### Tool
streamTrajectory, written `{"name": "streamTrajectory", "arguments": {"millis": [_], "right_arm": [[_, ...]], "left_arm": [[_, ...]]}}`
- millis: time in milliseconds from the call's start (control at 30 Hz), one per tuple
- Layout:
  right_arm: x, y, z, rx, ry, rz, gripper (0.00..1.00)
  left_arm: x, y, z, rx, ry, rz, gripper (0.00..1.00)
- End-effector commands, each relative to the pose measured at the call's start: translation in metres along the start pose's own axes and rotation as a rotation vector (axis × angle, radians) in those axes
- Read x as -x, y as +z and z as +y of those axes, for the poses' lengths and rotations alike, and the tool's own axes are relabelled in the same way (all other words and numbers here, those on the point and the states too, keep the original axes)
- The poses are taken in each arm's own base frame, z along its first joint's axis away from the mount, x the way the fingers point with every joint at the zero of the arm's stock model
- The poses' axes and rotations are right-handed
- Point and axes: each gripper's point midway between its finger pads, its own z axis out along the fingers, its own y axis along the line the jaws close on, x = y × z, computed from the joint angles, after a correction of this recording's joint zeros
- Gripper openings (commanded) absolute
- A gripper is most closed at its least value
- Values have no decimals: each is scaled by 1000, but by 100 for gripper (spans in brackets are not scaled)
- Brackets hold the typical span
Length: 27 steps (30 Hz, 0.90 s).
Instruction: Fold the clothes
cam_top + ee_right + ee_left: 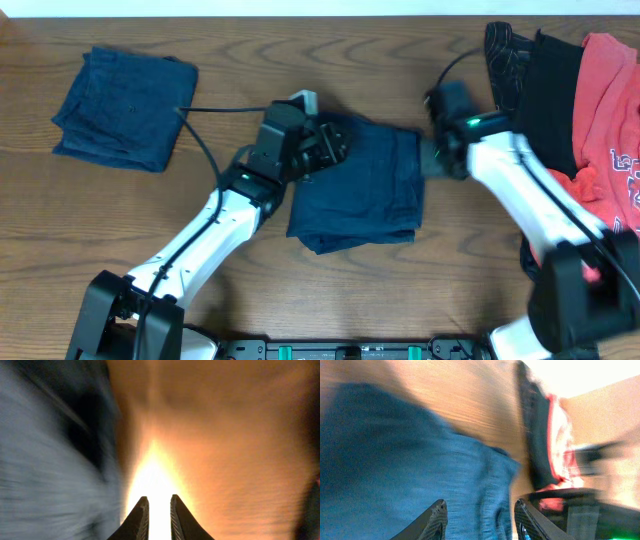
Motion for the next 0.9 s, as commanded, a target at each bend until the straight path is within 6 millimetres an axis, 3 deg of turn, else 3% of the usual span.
{"name": "streamTrajectory", "arguments": {"millis": [0,100,233,467,633,700,800,867], "right_arm": [[33,-53,17,133,-34,-158,14],[27,-68,57,336,-188,-167,14],[-8,-64,99,523,-309,-53,13],[-86,-16,115,510,-376,199,14],[-125,13,105,457,-381,323,14],[-130,25,91,386,-356,340,14],[-119,49,52,145,-259,291,15],[-97,60,22,-32,-167,199,24]], "left_arm": [[11,-4,26,123,43,-50,46],[4,-2,51,230,66,-28,48],[-14,4,77,315,45,44,48],[-56,14,124,455,0,206,48],[-96,8,138,483,-75,385,47],[-111,2,141,506,-125,446,36],[-134,-10,139,530,-184,537,26],[-151,-17,132,519,-213,611,24]]}}
